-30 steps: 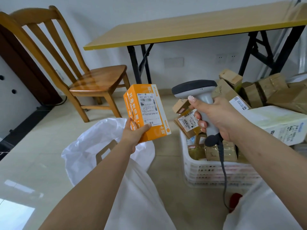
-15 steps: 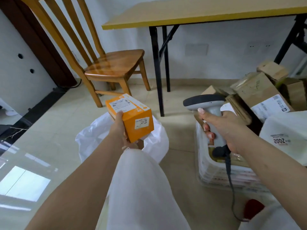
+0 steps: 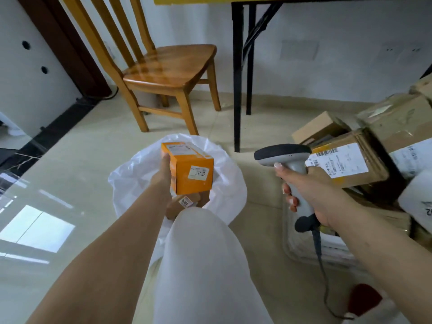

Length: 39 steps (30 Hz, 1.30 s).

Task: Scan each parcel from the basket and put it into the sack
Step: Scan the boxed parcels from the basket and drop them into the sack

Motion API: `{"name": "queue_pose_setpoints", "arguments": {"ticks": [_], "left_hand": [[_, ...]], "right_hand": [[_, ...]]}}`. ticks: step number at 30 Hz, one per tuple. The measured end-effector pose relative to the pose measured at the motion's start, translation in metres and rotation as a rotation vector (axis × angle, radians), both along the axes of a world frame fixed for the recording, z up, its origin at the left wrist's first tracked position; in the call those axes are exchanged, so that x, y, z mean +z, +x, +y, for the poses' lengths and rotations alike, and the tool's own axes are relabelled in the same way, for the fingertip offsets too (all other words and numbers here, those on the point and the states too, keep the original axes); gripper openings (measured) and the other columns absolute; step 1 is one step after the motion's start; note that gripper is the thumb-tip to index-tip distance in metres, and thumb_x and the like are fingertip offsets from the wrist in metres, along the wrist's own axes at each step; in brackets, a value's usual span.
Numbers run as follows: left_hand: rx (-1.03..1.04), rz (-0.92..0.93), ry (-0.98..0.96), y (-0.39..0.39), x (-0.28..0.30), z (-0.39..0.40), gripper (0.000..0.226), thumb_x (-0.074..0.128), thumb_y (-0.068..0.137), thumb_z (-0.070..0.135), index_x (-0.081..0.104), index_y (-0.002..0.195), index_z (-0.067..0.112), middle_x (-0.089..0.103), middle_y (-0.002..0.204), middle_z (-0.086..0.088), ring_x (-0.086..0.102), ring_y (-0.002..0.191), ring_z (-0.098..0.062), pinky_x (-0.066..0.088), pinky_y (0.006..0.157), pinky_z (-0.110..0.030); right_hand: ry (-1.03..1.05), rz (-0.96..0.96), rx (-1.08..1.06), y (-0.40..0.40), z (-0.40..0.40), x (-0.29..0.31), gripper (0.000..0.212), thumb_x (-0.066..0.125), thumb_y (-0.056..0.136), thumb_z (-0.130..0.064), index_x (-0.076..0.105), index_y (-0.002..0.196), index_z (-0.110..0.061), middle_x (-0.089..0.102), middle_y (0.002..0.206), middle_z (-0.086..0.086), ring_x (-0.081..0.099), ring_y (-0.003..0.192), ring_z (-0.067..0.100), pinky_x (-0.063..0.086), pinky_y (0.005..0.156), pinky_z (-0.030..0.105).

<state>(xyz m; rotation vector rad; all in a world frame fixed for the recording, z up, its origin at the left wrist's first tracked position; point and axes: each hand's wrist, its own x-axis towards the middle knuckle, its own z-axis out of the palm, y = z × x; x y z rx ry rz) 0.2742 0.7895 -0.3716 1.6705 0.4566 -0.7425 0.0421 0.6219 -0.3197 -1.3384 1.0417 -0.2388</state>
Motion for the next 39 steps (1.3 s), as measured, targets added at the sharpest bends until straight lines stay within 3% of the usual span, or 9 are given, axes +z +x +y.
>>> {"name": "queue_pose_setpoints", "arguments": {"ticks": [2, 6, 14, 20, 25, 27, 33, 36, 39], "left_hand": [[0.026, -0.057, 0.035, 0.007, -0.011, -0.002, 0.069, 0.057, 0.074, 0.079, 0.060, 0.108, 0.019, 0.066, 0.114, -0.006, 0.057, 0.112, -0.031, 0.038, 0.105, -0.052], [-0.018, -0.141, 0.117, 0.007, -0.019, -0.010, 0.048, 0.052, 0.092, 0.059, 0.052, 0.102, 0.012, 0.055, 0.086, -0.007, 0.054, 0.099, -0.031, 0.041, 0.101, -0.049], [-0.199, -0.211, 0.144, -0.022, 0.002, -0.039, 0.053, 0.057, 0.096, 0.037, 0.047, 0.139, 0.008, 0.054, 0.134, -0.011, 0.052, 0.121, -0.033, 0.040, 0.089, -0.041], [-0.461, -0.262, 0.039, -0.089, 0.036, -0.113, 0.036, 0.060, 0.095, 0.036, 0.057, 0.121, 0.012, 0.057, 0.113, -0.006, 0.053, 0.100, -0.024, 0.046, 0.088, -0.038], [-0.672, -0.411, -0.117, -0.180, 0.060, -0.187, 0.010, 0.061, 0.095, 0.027, 0.063, 0.090, 0.019, 0.061, 0.094, -0.003, 0.055, 0.090, -0.020, 0.048, 0.074, -0.032], [-0.769, -0.455, -0.155, -0.219, 0.067, -0.210, 0.011, 0.062, 0.095, 0.025, 0.064, 0.093, 0.015, 0.060, 0.095, -0.005, 0.057, 0.092, -0.020, 0.049, 0.074, -0.031], [-1.287, -0.581, -0.217, -0.302, 0.053, -0.259, 0.074, 0.084, 0.069, 0.053, 0.049, 0.129, 0.029, 0.062, 0.123, 0.007, 0.060, 0.112, -0.013, 0.053, 0.091, -0.033], [-1.342, -0.627, -0.144, -0.325, 0.038, -0.278, 0.137, 0.088, 0.034, 0.072, 0.024, 0.147, 0.029, 0.050, 0.138, 0.005, 0.052, 0.125, -0.018, 0.051, 0.099, -0.044], [-1.333, -0.585, -0.070, -0.339, 0.034, -0.288, 0.165, 0.088, 0.022, 0.072, -0.001, 0.153, 0.026, 0.034, 0.150, 0.000, 0.039, 0.135, -0.023, 0.045, 0.105, -0.048]], "right_hand": [[-0.013, -0.010, -0.006, -0.001, -0.003, -0.002, 0.041, 0.070, 0.087, -0.042, 0.056, 0.102, -0.007, 0.053, 0.065, 0.005, 0.042, 0.043, 0.013, 0.041, 0.045, 0.027], [0.001, 0.001, -0.016, -0.004, -0.008, -0.007, 0.049, 0.070, 0.086, -0.044, 0.058, 0.111, -0.003, 0.053, 0.065, 0.005, 0.043, 0.044, 0.014, 0.041, 0.046, 0.028], [0.048, -0.075, -0.055, -0.028, -0.012, -0.002, 0.041, 0.071, 0.087, -0.041, 0.058, 0.102, -0.006, 0.052, 0.064, 0.004, 0.042, 0.042, 0.013, 0.040, 0.044, 0.025], [0.013, -0.110, -0.138, -0.072, -0.027, 0.021, 0.034, 0.070, 0.088, -0.041, 0.057, 0.086, -0.010, 0.054, 0.062, 0.003, 0.046, 0.044, 0.013, 0.044, 0.047, 0.023], [-0.036, -0.150, -0.306, -0.133, -0.052, 0.031, 0.032, 0.071, 0.086, -0.040, 0.061, 0.092, -0.010, 0.059, 0.069, 0.003, 0.052, 0.053, 0.014, 0.045, 0.057, 0.030], [-0.038, -0.182, -0.384, -0.159, -0.063, 0.034, 0.029, 0.070, 0.088, -0.037, 0.060, 0.090, -0.010, 0.057, 0.067, 0.004, 0.048, 0.051, 0.016, 0.043, 0.057, 0.032], [-0.056, -0.286, -0.690, -0.234, -0.093, 0.035, 0.020, 0.066, 0.092, -0.022, 0.055, 0.082, -0.008, 0.052, 0.060, 0.006, 0.042, 0.038, 0.015, 0.041, 0.044, 0.026], [-0.018, -0.316, -0.780, -0.264, -0.101, 0.028, 0.020, 0.064, 0.093, -0.018, 0.053, 0.079, -0.008, 0.050, 0.059, 0.006, 0.041, 0.039, 0.015, 0.041, 0.043, 0.026], [0.021, -0.334, -0.864, -0.284, -0.105, 0.023, 0.022, 0.063, 0.092, -0.014, 0.048, 0.076, -0.010, 0.049, 0.058, 0.005, 0.041, 0.044, 0.016, 0.040, 0.048, 0.028]]}}
